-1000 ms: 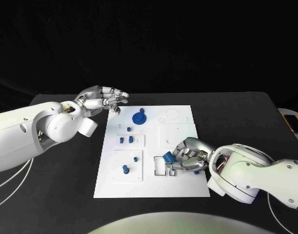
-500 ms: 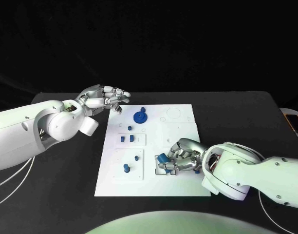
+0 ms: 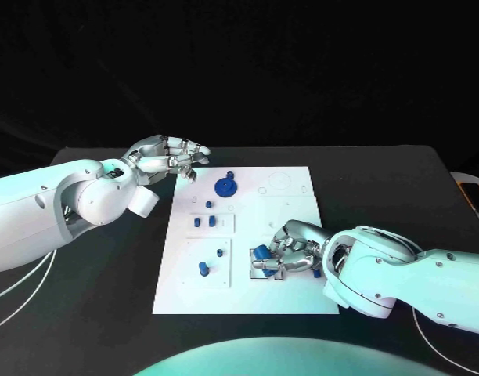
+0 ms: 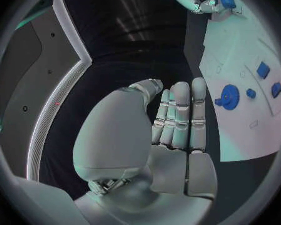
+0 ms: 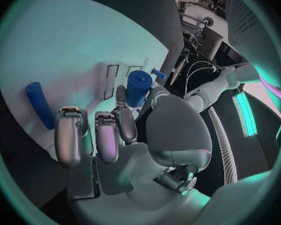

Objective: Assemble the parts on the task board

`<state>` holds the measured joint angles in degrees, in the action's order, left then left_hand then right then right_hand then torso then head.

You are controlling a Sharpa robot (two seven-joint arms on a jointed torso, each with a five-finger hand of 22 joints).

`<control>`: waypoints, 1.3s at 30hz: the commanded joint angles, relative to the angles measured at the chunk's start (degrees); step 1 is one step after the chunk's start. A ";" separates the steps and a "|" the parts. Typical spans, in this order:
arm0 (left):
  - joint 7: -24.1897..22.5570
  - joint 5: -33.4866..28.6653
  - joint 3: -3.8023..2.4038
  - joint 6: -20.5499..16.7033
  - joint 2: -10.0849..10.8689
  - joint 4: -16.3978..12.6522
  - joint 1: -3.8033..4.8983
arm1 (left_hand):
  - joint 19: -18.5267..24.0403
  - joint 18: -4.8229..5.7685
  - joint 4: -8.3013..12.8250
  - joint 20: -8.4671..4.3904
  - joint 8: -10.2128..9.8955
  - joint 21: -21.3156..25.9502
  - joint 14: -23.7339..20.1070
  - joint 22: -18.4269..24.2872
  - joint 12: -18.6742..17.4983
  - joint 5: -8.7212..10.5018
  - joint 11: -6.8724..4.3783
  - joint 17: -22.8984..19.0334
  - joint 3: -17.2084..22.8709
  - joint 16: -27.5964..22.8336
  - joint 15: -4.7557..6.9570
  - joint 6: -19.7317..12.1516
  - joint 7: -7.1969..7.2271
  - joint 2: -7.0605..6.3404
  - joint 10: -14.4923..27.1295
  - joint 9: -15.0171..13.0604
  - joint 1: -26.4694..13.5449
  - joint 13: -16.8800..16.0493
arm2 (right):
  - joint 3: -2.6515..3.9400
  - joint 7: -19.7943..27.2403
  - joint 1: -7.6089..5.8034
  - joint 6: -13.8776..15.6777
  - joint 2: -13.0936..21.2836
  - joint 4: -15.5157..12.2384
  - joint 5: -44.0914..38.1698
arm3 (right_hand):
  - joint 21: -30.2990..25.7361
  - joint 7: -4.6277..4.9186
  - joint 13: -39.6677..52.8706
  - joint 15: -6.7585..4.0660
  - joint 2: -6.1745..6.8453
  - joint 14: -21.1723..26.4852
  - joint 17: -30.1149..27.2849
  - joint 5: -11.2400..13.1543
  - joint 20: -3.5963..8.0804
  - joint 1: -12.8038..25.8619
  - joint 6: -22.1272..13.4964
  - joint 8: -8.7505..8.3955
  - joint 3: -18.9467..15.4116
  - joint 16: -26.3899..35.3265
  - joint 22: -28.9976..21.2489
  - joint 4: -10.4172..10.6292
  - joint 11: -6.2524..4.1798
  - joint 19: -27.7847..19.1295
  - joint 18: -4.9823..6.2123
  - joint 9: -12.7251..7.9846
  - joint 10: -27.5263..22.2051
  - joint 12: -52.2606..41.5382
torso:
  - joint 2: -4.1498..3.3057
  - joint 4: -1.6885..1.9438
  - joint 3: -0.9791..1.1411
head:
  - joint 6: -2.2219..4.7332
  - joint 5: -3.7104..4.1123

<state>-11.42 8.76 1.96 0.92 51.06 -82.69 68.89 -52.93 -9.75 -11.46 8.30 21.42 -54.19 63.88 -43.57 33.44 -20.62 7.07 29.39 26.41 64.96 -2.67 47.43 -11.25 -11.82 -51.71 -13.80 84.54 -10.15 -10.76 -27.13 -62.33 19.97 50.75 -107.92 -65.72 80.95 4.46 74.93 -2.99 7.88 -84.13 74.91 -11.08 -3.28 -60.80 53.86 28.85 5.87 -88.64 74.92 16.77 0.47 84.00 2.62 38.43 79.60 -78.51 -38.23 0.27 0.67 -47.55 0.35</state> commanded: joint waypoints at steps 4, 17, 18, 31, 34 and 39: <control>-0.06 0.18 -0.03 1.11 0.09 -0.21 0.03 | -0.16 -0.83 0.40 0.01 -0.03 0.38 -0.17 0.06 -0.16 -0.05 0.13 -0.09 0.02 -0.28 -0.15 -0.34 -0.04 0.40 0.43 0.07 0.12 0.09 | 0.00 -0.43 0.14 -1.39 -0.08 0.26 -3.02 | -0.70 -0.02 0.96 -0.36 -0.90 -4.80 9.69 3.62 0.40 1.93 -0.89 0.76 -3.48 0.29 12.06 -0.03 -0.15 2.32 -0.56 0.10 -0.37 0.58 | -0.02 0.03 -0.02 | -0.19 -0.10; 0.34 0.43 -0.03 1.65 0.16 -0.25 0.03 | -0.18 -0.83 0.42 0.00 -0.03 0.37 -0.15 0.05 -0.16 -0.04 0.14 -0.09 0.04 -0.26 -0.15 -0.37 -0.06 0.44 0.45 0.08 0.14 0.09 | 0.00 -0.04 0.28 -0.73 -0.18 -0.13 -3.79 | -1.06 0.10 0.79 -0.25 -1.94 -4.81 9.72 5.02 0.29 3.76 -1.63 1.64 -11.31 0.35 12.10 0.14 -0.03 2.32 -0.52 0.10 -0.69 1.07 | 0.01 0.00 -0.03 | -0.36 -0.26; 0.35 0.44 -0.03 1.67 0.16 -0.25 0.03 | -0.18 -0.83 0.42 0.00 -0.03 0.37 -0.15 0.05 -0.16 -0.04 0.14 -0.09 0.04 -0.26 -0.15 -0.37 -0.06 0.44 0.45 0.08 0.14 0.09 | 0.00 -0.02 0.29 -0.59 -0.15 -0.20 -3.88 | -1.08 0.10 0.78 -0.25 -2.06 -4.81 9.72 5.04 0.29 3.82 -1.64 1.66 -11.43 0.35 12.10 0.14 -0.03 2.32 -0.52 0.10 -0.70 1.09 | 0.01 0.00 -0.03 | -0.36 -0.26; 0.41 0.48 -0.03 1.69 0.28 -0.29 0.03 | -0.18 -0.83 0.42 0.00 -0.03 0.37 -0.15 0.05 -0.16 -0.04 0.14 -0.09 0.04 -0.26 -0.15 -0.37 -0.06 0.44 0.45 0.08 0.14 0.09 | 0.00 3.31 0.47 0.92 1.91 -2.05 -5.10 | 0.94 -0.48 3.38 -0.67 -5.29 -5.13 11.29 -0.58 0.64 -10.66 -0.93 2.28 -9.30 -0.13 12.85 -2.04 -0.56 3.18 -0.95 -0.65 1.46 -1.02 | 0.02 -0.05 0.01 | -0.27 -0.17; 0.41 0.49 -0.03 1.70 0.25 -0.29 0.03 | -0.21 -0.83 0.47 0.00 -0.01 0.35 -0.11 0.04 -0.14 -0.04 0.14 -0.08 0.06 -0.23 -0.15 -0.39 -0.07 0.48 0.46 0.09 0.18 0.09 | 0.00 3.66 0.47 0.27 2.05 -2.20 -5.56 | 1.01 -0.61 3.86 -0.77 -5.11 -5.15 11.41 0.08 0.73 -11.70 -0.63 2.35 -9.04 -0.17 12.88 -2.02 -0.68 3.21 -0.97 -0.81 1.86 -1.44 | 0.00 -0.03 0.02 | -0.27 -0.21; 0.39 0.50 -0.03 1.66 0.23 -0.28 0.03 | -0.21 -0.83 0.47 0.00 -0.01 0.35 -0.11 0.04 -0.14 -0.04 0.14 -0.08 0.06 -0.23 -0.15 -0.39 -0.07 0.48 0.46 0.09 0.18 0.09 | 0.00 3.50 0.48 -0.27 2.18 -2.07 -6.74 | 1.19 -0.96 4.85 -1.04 -4.42 -5.19 11.63 1.30 0.96 -14.81 -0.02 2.56 -8.27 -0.24 12.94 -2.57 -1.00 3.29 -1.01 -1.12 2.62 -2.27 | -0.02 0.02 0.04 | -0.25 -0.05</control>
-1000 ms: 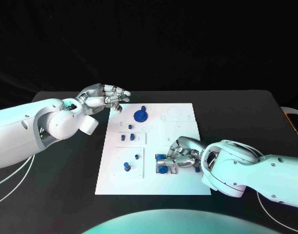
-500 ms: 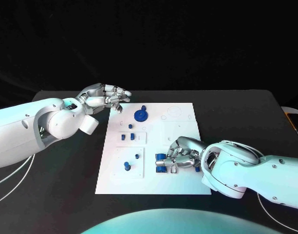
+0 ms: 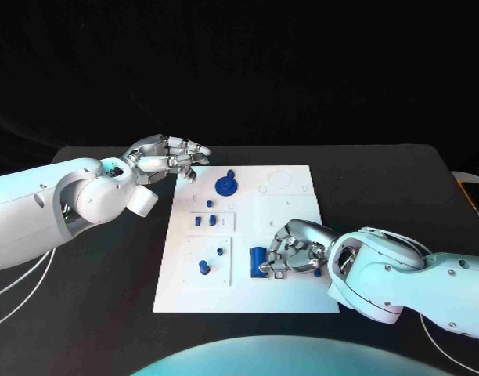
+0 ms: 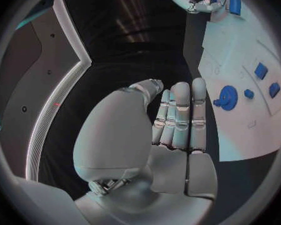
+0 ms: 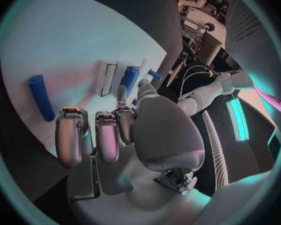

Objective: Assemble the parts on the task board

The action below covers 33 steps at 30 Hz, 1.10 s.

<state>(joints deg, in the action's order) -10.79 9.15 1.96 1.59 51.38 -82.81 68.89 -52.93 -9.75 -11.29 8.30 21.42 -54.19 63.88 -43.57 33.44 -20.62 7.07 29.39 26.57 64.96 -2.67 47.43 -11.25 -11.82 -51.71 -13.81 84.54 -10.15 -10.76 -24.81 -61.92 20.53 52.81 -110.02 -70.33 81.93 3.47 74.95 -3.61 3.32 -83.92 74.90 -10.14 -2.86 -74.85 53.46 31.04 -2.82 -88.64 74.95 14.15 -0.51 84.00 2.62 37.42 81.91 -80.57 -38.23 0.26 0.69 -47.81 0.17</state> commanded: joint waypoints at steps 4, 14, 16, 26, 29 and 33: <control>-0.37 0.12 -0.03 0.89 -0.07 -0.19 0.03 | -0.21 -0.83 0.30 0.01 -0.01 0.35 -0.11 0.05 -0.14 -0.04 0.14 -0.08 -0.10 -0.23 -0.15 -0.39 -0.07 0.48 0.46 0.10 0.18 0.09 | 0.00 1.22 0.06 0.34 1.15 0.04 -2.38 | 0.16 0.10 4.50 -0.43 -0.04 -5.41 11.68 0.35 0.58 -0.87 0.30 0.25 0.57 -0.25 12.91 0.43 0.00 3.28 -1.00 -0.28 0.04 0.13 | 0.00 0.03 -0.05 | 0.15 0.33; -0.84 0.12 -0.03 0.37 0.09 -0.14 0.03 | -0.22 -0.83 0.33 0.00 0.00 0.34 -0.10 0.04 -0.13 -0.04 0.14 -0.08 -0.08 -0.22 -0.15 -0.38 -0.07 0.52 0.45 0.10 0.22 0.09 | 0.16 2.61 -1.29 3.96 8.35 -1.85 -0.63 | -0.75 0.55 3.06 -0.19 0.36 -5.29 11.14 -0.15 0.48 -1.15 -0.64 -0.63 0.57 -0.06 12.67 1.28 0.35 2.95 -0.84 -0.91 -1.22 1.60 | 0.10 -0.04 -0.08 | 0.47 1.33; -0.87 0.12 -0.03 0.31 0.08 -0.12 0.03 | -0.22 -0.83 0.33 0.00 0.00 0.34 -0.10 0.04 -0.13 -0.04 0.14 -0.08 -0.08 -0.22 -0.15 -0.38 -0.07 0.52 0.45 0.10 0.22 0.09 | 0.16 2.72 -1.46 4.31 9.82 -2.10 -0.63 | -0.79 0.75 2.97 -0.07 0.48 -5.28 11.13 -0.20 0.39 -1.35 -0.96 -1.00 0.60 -0.05 12.66 1.47 0.51 2.93 -0.84 -1.16 -1.34 1.74 | 0.08 -0.01 -0.04 | 0.56 1.58; -0.74 0.12 -0.01 0.24 -0.14 -0.10 0.03 | -0.22 -0.82 0.33 0.00 0.03 0.34 -0.11 0.04 -0.10 -0.03 0.14 -0.09 -0.10 -0.23 -0.16 -0.36 -0.06 0.53 0.42 0.09 0.19 0.08 | 0.02 1.64 -0.90 3.79 13.50 -2.23 -4.68 | -0.31 0.81 2.92 0.02 0.59 -5.32 11.33 -0.16 0.32 -1.27 -0.79 -1.05 0.53 -0.11 12.79 1.74 0.59 3.09 -0.94 -1.26 -1.38 1.81 | 0.06 -0.26 -0.05 | 0.74 1.85; -0.55 0.12 0.00 0.36 -0.17 -0.11 0.03 | -0.22 -0.82 0.33 0.00 0.03 0.34 -0.11 0.04 -0.10 -0.03 0.14 -0.09 -0.10 -0.23 -0.16 -0.36 -0.06 0.53 0.42 0.09 0.19 0.08 | -0.04 0.88 -0.59 3.43 13.88 -2.05 -5.69 | -0.12 0.87 2.85 0.09 0.83 -5.37 11.57 0.22 0.25 -1.07 -0.60 -1.09 0.34 -0.19 12.85 2.06 0.66 3.16 -0.98 -1.36 -1.42 1.90 | 0.04 -0.23 -0.08 | 0.67 1.99; -0.39 0.12 0.00 0.39 -0.14 -0.08 0.03 | -0.22 -0.82 0.32 0.01 0.05 0.35 -0.12 0.03 -0.09 -0.03 0.14 -0.09 -0.11 -0.23 -0.16 -0.34 -0.06 0.54 0.40 0.09 0.17 0.08 | -0.12 0.13 0.14 2.81 13.99 -1.94 -7.26 | -0.16 0.91 2.79 0.12 0.92 -5.37 11.57 0.32 0.22 -0.92 -0.58 -1.13 0.23 -0.19 12.84 2.19 0.69 3.14 -0.97 -1.41 -1.47 1.97 | 0.02 -0.23 -0.03 | 0.54 1.94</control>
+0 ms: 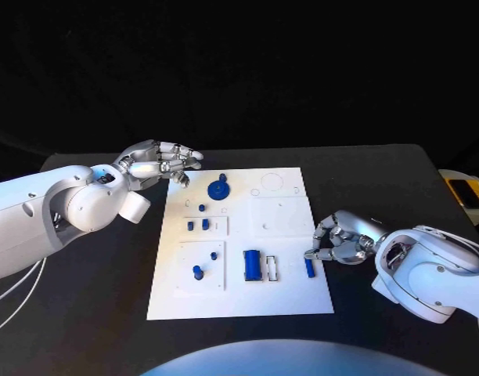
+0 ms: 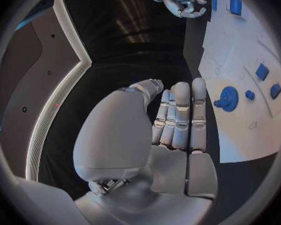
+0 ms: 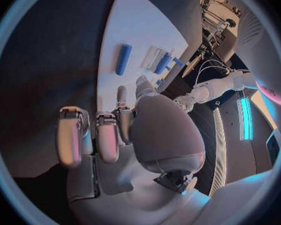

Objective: Assemble the parts on the task board

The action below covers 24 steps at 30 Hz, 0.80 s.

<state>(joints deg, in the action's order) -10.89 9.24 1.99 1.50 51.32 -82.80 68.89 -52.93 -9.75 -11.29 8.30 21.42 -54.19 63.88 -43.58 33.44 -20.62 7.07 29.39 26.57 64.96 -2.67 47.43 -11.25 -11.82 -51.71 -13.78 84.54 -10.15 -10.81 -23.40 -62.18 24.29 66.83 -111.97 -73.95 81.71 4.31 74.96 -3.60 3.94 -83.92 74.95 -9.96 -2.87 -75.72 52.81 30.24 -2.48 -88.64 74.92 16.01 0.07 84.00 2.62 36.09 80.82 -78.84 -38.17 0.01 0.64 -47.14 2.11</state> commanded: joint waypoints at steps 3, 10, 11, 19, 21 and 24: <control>-0.25 0.03 -0.02 0.51 -0.03 -0.11 0.03 | -0.22 -0.82 0.32 0.01 0.06 0.35 -0.12 0.04 -0.08 -0.03 0.13 -0.09 -0.11 -0.23 -0.16 -0.33 -0.06 0.54 0.40 0.05 0.16 0.08 | -0.12 -1.73 1.10 -1.37 -0.24 0.27 -4.74 | -0.02 0.13 2.72 0.16 0.42 -5.37 11.53 0.28 0.19 0.22 0.08 -0.39 -0.27 -0.19 12.84 0.49 0.17 3.11 -0.95 -0.15 -0.42 0.32 | -0.06 0.10 0.00 | -0.18 -0.07; -0.20 0.03 -0.01 0.56 0.05 -0.14 0.03 | -0.22 -0.82 0.32 0.01 0.06 0.35 -0.12 0.04 -0.08 -0.03 0.13 -0.09 -0.11 -0.23 -0.16 -0.33 -0.06 0.54 0.40 0.05 0.16 0.08 | -0.17 -2.22 2.40 -2.40 -0.89 0.97 -5.89 | -0.40 0.23 2.57 0.25 0.43 -5.32 11.31 0.57 0.09 0.90 0.10 -0.51 -0.56 -0.11 12.74 0.65 0.27 2.98 -0.88 -0.27 -0.56 0.50 | -0.06 0.05 -0.03 | -0.20 -0.61; -0.20 0.03 -0.01 0.57 0.06 -0.15 0.03 | -0.22 -0.82 0.32 0.01 0.06 0.35 -0.12 0.04 -0.08 -0.03 0.13 -0.09 -0.11 -0.23 -0.16 -0.33 -0.06 0.54 0.40 0.05 0.16 0.08 | -0.18 -2.26 2.55 -2.56 -1.05 1.08 -5.98 | -0.44 0.24 2.58 0.26 0.41 -5.32 11.28 0.60 0.08 0.99 0.11 -0.51 -0.59 -0.09 12.73 0.66 0.28 2.96 -0.87 -0.28 -0.55 0.50 | -0.05 0.03 -0.03 | -0.23 -0.64; -0.20 0.11 -0.01 0.64 0.12 -0.19 0.03 | -0.22 -0.82 0.32 0.01 0.06 0.35 -0.12 0.04 -0.08 -0.03 0.13 -0.09 -0.11 -0.23 -0.16 -0.33 -0.06 0.54 0.40 0.05 0.16 0.08 | -0.22 -2.40 3.37 -3.08 -2.27 1.77 -6.38 | -0.59 0.24 2.54 0.28 0.36 -5.30 11.23 0.67 0.06 1.18 0.15 -0.52 -0.66 -0.08 12.69 0.66 0.30 2.91 -0.84 -0.30 -0.59 0.55 | -0.05 0.06 0.01 | -0.32 -0.54; -0.21 0.14 -0.01 0.64 0.15 -0.20 0.03 | -0.22 -0.82 0.32 0.01 0.06 0.35 -0.12 0.04 -0.08 -0.03 0.13 -0.09 -0.11 -0.23 -0.16 -0.33 -0.06 0.54 0.40 0.05 0.16 0.08 | -0.22 -2.45 3.56 -3.14 -2.54 1.96 -6.58 | -0.66 0.24 2.51 0.29 0.35 -5.29 11.17 0.67 0.06 1.18 0.15 -0.52 -0.65 -0.06 12.67 0.65 0.29 2.89 -0.82 -0.30 -0.61 0.58 | -0.04 0.07 0.00 | -0.32 -0.51; -0.20 0.17 -0.01 0.67 0.17 -0.22 0.03 | -0.22 -0.82 0.32 0.01 0.06 0.35 -0.12 0.04 -0.08 -0.03 0.13 -0.09 -0.11 -0.23 -0.16 -0.33 -0.06 0.54 0.40 0.05 0.16 0.08 | -0.23 -2.55 3.88 -3.23 -2.92 2.34 -7.13 | -0.67 0.17 2.54 0.27 0.01 -5.29 11.18 0.73 0.01 0.31 0.15 -0.60 -0.29 -0.05 12.67 0.27 0.24 2.88 -0.82 -0.41 -0.62 0.60 | -0.04 0.07 -0.03 | -0.36 -0.50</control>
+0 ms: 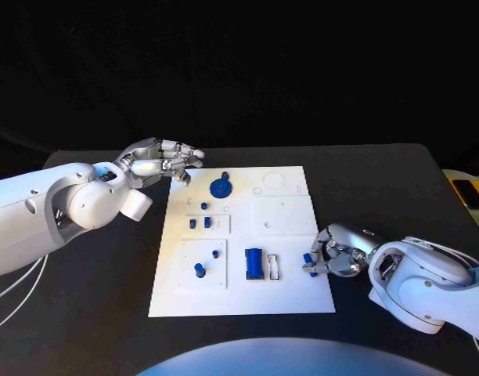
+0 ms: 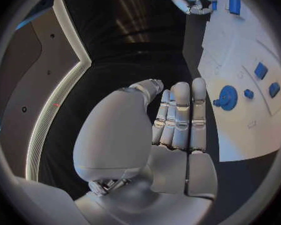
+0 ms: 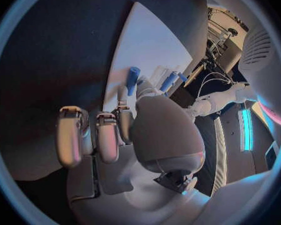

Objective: Assemble the parts on the task board

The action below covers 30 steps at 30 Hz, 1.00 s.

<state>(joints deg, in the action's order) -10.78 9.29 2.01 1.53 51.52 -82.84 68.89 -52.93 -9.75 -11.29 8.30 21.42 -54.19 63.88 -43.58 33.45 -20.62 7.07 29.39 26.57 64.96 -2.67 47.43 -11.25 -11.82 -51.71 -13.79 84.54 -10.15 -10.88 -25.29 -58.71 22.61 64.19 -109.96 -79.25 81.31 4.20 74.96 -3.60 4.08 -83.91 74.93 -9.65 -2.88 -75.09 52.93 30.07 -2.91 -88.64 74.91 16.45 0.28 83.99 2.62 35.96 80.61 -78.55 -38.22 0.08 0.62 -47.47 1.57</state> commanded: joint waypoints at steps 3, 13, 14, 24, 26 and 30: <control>-0.30 0.14 -0.03 0.65 0.00 -0.18 0.03 | -0.22 -0.82 0.32 0.01 0.06 0.35 -0.12 0.04 -0.08 -0.03 0.13 -0.09 -0.11 -0.23 -0.16 -0.33 -0.06 0.54 0.40 0.06 0.16 0.08 | -0.17 -0.73 0.72 -1.58 -0.65 0.62 -2.24 | -0.33 0.22 2.54 0.24 -0.38 -5.29 11.19 1.08 0.02 -1.41 0.09 -0.51 0.51 -0.04 12.68 -0.43 -0.01 2.86 -0.80 -0.40 -0.44 0.35 | 0.01 0.00 0.01 | -0.08 0.04; -0.29 0.16 -0.02 0.61 0.09 -0.19 0.03 | -0.23 -0.82 0.36 0.00 0.09 0.35 -0.12 0.03 -0.06 -0.04 0.12 -0.10 -0.09 -0.24 -0.15 -0.32 -0.04 0.57 0.39 0.06 0.19 0.07 | -0.19 -1.02 1.39 -1.62 -1.23 0.57 -4.29 | -0.07 -0.30 2.77 -0.35 -0.70 -5.30 11.26 -0.03 0.65 -13.00 1.79 -2.63 15.65 -0.01 12.78 -5.23 -0.73 2.98 -0.86 -2.92 -0.78 0.76 | 0.04 -0.01 0.01 | -0.10 0.01; -0.28 0.16 -0.02 0.60 0.10 -0.19 0.03 | -0.23 -0.82 0.37 0.00 0.10 0.35 -0.12 0.03 -0.05 -0.04 0.11 -0.10 -0.09 -0.24 -0.14 -0.32 -0.03 0.58 0.38 0.06 0.21 0.07 | -0.19 -1.04 1.41 -1.50 -1.23 0.51 -4.38 | -0.07 0.11 2.79 -0.07 0.75 -5.31 11.29 -1.01 0.60 -11.61 1.92 -2.58 19.50 -0.01 12.78 -5.34 -0.52 2.97 -0.86 -2.94 -0.72 0.82 | 0.04 -0.01 0.01 | -0.12 0.01; -0.26 0.29 -0.01 0.62 0.08 -0.19 0.03 | -0.29 -0.86 0.96 -0.10 0.17 0.20 -0.15 -0.08 0.00 -0.17 0.03 -0.12 0.43 -0.26 -0.03 -0.29 0.01 1.03 0.37 0.07 1.01 0.07 | -0.18 -0.47 1.42 2.73 -1.29 -0.57 -1.42 | 0.59 0.11 3.17 -0.03 4.89 -5.38 11.61 -1.98 0.27 3.54 -0.99 1.68 43.60 -0.08 12.93 -11.99 -0.22 3.19 -0.98 1.39 0.40 0.68 | 0.03 0.01 -0.02 | -0.10 0.09; -0.25 0.30 -0.01 0.61 0.07 -0.18 0.03 | -0.31 -0.86 1.24 -0.14 0.19 0.09 -0.17 -0.16 0.02 -0.19 0.03 -0.13 0.65 -0.29 -0.01 -0.28 -0.01 1.17 0.36 0.08 1.31 0.07 | -0.17 -0.30 1.35 3.65 -1.33 -0.93 -0.60 | 0.80 0.10 3.24 -0.03 4.97 -5.41 11.73 -1.94 0.28 4.35 -1.00 1.83 44.02 -0.12 12.98 -12.28 -0.28 3.26 -1.02 1.52 0.47 0.63 | 0.02 0.05 -0.03 | -0.09 0.12; -0.21 0.30 -0.01 0.62 0.06 -0.20 0.03 | -0.31 -0.85 1.41 -0.17 0.20 0.00 -0.17 -0.23 0.03 -0.19 0.03 -0.14 0.79 -0.30 0.01 -0.28 -0.02 1.24 0.36 0.09 1.49 0.07 | -0.16 0.08 1.01 5.17 -1.70 -1.78 1.17 | 0.86 -0.07 3.38 -0.09 5.23 -5.40 11.68 -1.61 0.32 6.23 -0.92 2.06 44.29 -0.10 13.00 -12.45 -0.38 3.28 -1.03 1.68 0.62 0.49 | 0.03 0.03 -0.08 | -0.09 0.21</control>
<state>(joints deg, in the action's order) -10.73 9.47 2.03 1.53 51.66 -82.88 68.89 -52.93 -9.75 -10.16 8.30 21.42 -54.19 63.88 -43.74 33.45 -20.62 7.07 29.33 27.39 64.96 -2.67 47.43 -11.25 -10.78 -51.71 -13.75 85.57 -10.15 -11.06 -25.07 -57.60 25.96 62.67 -111.37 -80.52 81.98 4.64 74.96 -3.59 9.36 -83.92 74.92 -11.40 -2.45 -69.16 51.84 31.85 33.46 -88.64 74.94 11.53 -0.04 84.00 2.63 37.33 80.73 -77.90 -38.18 0.10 0.59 -47.57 1.71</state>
